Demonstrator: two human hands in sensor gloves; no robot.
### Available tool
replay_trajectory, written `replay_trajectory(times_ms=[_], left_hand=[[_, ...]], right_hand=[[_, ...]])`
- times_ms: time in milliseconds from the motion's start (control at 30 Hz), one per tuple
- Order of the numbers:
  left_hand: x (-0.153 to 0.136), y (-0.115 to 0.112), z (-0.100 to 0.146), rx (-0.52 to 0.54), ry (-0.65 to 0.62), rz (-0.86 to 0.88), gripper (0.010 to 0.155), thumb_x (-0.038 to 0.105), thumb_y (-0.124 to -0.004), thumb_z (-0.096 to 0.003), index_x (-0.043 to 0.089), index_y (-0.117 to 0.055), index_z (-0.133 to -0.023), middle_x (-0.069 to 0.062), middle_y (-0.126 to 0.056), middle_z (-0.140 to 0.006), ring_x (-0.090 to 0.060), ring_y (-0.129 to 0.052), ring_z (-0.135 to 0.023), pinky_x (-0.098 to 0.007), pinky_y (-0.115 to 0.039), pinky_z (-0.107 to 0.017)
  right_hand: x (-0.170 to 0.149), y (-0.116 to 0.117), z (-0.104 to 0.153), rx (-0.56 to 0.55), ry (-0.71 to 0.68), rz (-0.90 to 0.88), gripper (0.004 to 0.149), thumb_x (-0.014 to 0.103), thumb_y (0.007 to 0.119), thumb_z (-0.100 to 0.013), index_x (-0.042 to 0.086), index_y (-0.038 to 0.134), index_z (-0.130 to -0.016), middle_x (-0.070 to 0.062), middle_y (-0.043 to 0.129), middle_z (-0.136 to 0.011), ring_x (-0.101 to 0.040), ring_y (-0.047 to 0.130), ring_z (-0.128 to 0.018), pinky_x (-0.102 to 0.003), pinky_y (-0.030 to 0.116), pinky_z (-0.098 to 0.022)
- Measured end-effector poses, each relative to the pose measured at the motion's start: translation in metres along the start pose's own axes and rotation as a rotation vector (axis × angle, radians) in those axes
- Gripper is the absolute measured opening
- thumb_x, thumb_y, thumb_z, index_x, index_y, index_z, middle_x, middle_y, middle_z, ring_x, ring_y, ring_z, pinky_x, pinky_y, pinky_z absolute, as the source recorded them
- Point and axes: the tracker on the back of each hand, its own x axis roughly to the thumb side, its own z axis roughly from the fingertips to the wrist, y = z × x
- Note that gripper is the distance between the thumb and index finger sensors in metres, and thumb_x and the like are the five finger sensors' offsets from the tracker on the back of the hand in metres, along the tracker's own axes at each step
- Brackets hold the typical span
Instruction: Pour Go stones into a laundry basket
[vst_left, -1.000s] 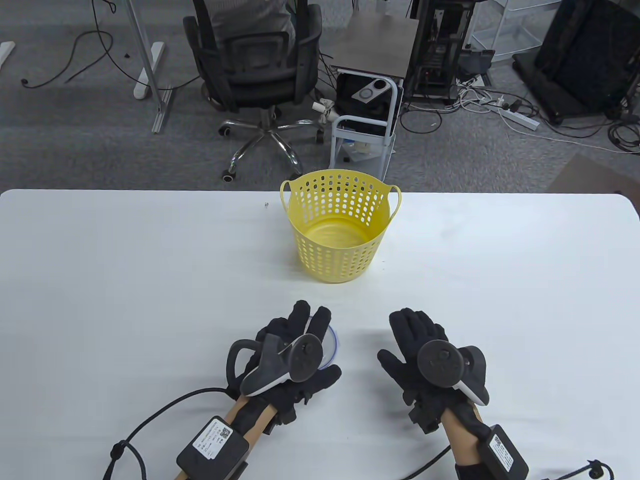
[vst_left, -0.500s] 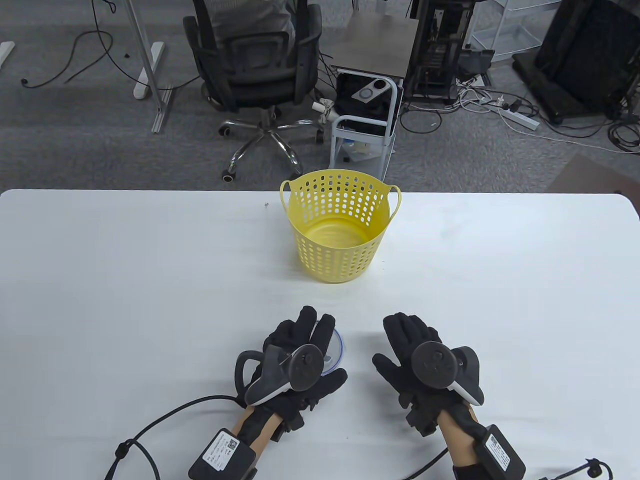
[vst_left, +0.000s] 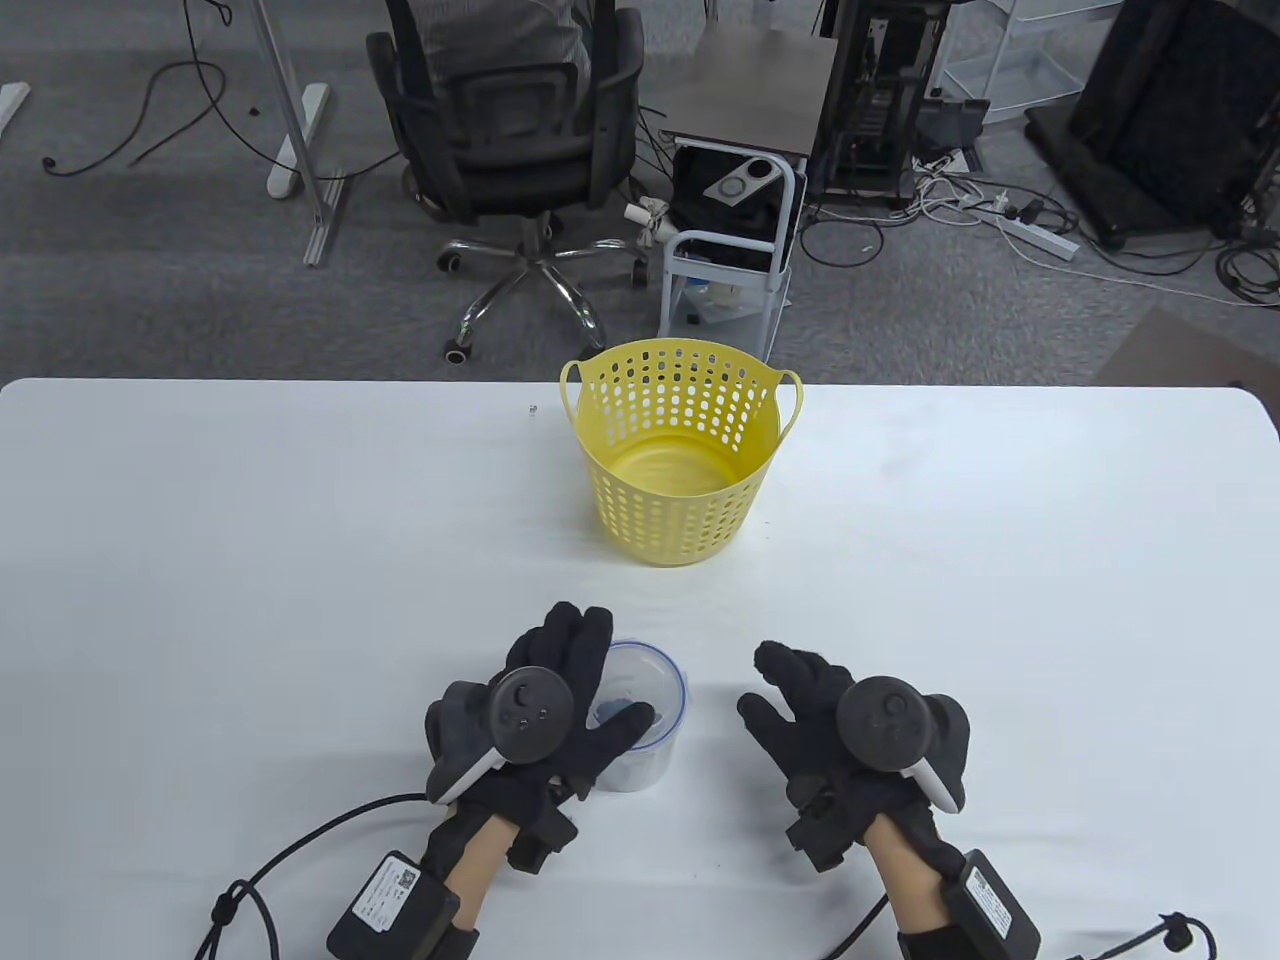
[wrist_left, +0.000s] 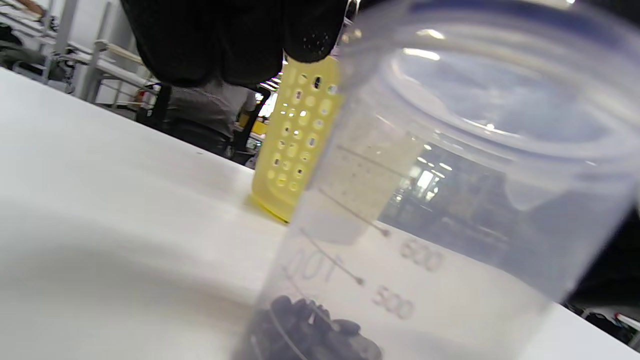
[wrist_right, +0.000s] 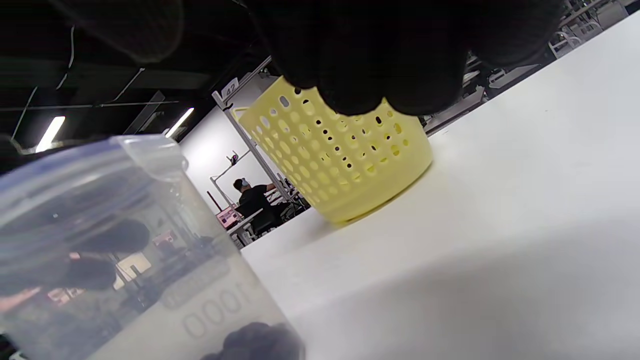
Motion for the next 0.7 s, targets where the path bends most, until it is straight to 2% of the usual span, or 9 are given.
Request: replay_trajectory(times_ms=[67,133,300,433,700], left_hand=[[-0.009,0.005,0.0,-0.015,0.066,0.037,0.097,0.085,-0.068,-0.0368,0.03,-0.042,-0.112,-0.009,-0.05,-0.117,-0.04,-0.074,-0.096,-0.052,-0.072,-0.065],[-0.015,0.007,-0.001,-0.076,0.125,0.081,0.097,0.086,-0.068,-0.0373,0.028,-0.044,-0.111,-0.009,-0.056,-0.113,-0.037,-0.08,-0.09,-0.05,-0.075,-0.062],[-0.019,0.014,0.0,-0.154,0.195,0.099,0.096,0.087,-0.067,-0.0378,0.023,-0.051,-0.107,-0.008,-0.067,-0.104,-0.028,-0.092,-0.075,-0.044,-0.081,-0.054],[-0.021,0.018,0.004,-0.181,0.274,0.099,0.085,0.083,-0.061,-0.0426,0.023,-0.059,-0.104,-0.006,-0.077,-0.096,-0.021,-0.098,-0.063,-0.039,-0.085,-0.046],[-0.018,0.013,0.005,-0.224,0.296,0.087,0.075,0.078,-0.057,-0.0455,0.026,-0.068,-0.098,-0.001,-0.087,-0.085,-0.014,-0.103,-0.05,-0.034,-0.088,-0.038]], right_hand=[[0.005,-0.003,-0.004,0.013,0.033,-0.034,0.069,0.063,0.075,-0.046,0.013,0.074,-0.094,-0.018,0.085,-0.089,-0.048,0.086,-0.074,-0.065,0.067,-0.058],[0.013,-0.005,-0.011,0.015,0.063,-0.062,0.067,0.063,0.075,-0.046,0.013,0.077,-0.091,-0.017,0.087,-0.085,-0.046,0.089,-0.07,-0.064,0.07,-0.056],[0.029,-0.005,-0.03,0.034,0.135,-0.025,0.066,0.066,0.073,-0.046,0.015,0.079,-0.088,-0.014,0.09,-0.079,-0.042,0.093,-0.063,-0.062,0.073,-0.053],[0.033,0.01,-0.04,0.039,0.179,-0.068,0.068,0.069,0.07,-0.045,0.015,0.082,-0.084,-0.014,0.092,-0.074,-0.04,0.094,-0.059,-0.061,0.075,-0.05],[0.028,0.042,-0.04,0.064,0.163,-0.124,0.068,0.071,0.069,-0.045,0.015,0.084,-0.081,-0.014,0.093,-0.072,-0.039,0.096,-0.055,-0.06,0.076,-0.048]])
